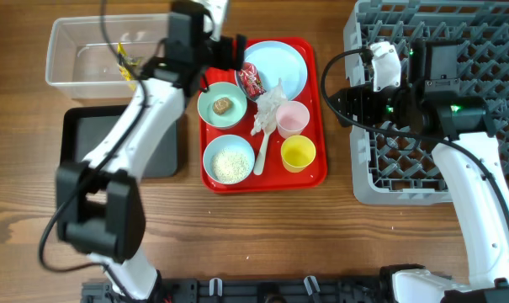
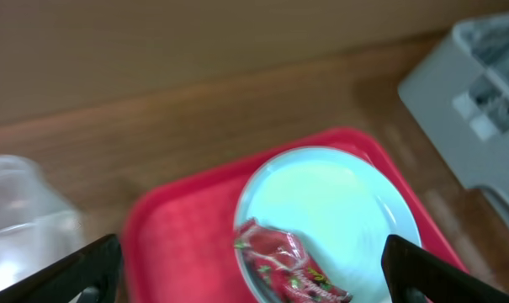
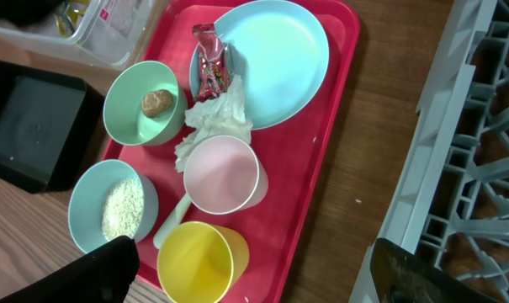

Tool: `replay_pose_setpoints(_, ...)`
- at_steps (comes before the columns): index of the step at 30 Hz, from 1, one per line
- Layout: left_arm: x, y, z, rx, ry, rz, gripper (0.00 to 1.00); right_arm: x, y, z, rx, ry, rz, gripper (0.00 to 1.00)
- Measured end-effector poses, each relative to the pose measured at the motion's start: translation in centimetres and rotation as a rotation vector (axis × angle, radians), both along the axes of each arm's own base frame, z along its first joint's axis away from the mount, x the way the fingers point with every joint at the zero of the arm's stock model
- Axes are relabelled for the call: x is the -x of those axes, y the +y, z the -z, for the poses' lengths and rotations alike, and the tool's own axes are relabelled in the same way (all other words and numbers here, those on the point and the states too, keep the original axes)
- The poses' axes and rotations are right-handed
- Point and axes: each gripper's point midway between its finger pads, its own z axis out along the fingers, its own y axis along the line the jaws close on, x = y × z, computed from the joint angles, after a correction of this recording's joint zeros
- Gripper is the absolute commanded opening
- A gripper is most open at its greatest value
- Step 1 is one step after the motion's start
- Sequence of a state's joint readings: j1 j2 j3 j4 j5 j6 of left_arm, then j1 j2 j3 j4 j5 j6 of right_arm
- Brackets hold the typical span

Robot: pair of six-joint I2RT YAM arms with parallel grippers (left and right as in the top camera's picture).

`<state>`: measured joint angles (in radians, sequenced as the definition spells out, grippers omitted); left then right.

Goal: Sort waste into correct bins and load items into the dishwasher rack
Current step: 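Grasp red candy wrapper on plate with left gripper, drop in clear bin, then grasp white tissue with left gripper and drop it in clear bin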

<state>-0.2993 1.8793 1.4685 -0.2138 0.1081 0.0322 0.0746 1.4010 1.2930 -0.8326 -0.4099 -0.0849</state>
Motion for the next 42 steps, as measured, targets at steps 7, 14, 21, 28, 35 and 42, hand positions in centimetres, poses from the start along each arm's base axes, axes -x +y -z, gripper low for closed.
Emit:
replay_pose_setpoints(7, -0.1, -5.2, 11.2, -0.035, 0.13, 0.079, 0.88, 0.1, 0.0, 0.1, 0.0, 0.005, 0.0, 0.91)
replay_pose_setpoints(14, 0.3, -5.4, 14.5, -0.053, 0.184, 0.083, 0.6, 0.1, 0.0, 0.1, 0.0, 0.005, 0.0, 0.91)
replay_pose_setpoints(21, 0.2, -5.4, 14.4, -0.046, 0.183, 0.078, 0.04, 0.1, 0.0, 0.1, 0.0, 0.005, 0.0, 0.9)
replay_pose_setpoints(28, 0.2, -5.4, 14.4, -0.033, 0.189, 0.066, 0.04, 0.1, 0.0, 0.1, 0.0, 0.006, 0.0, 0.9)
replay_pose_setpoints(35, 0.3, -5.3, 4.8, 0.047, 0.067, 0.038, 0.04, 0.1, 0.0, 0.1, 0.0, 0.005, 0.0, 0.9)
replay_pose_setpoints(42, -0.6, 4.4, 0.0, -0.042, 0.014, -0.248, 0.04, 0.2, 0.0, 0.1, 0.001, 0.008, 0.0, 0.91)
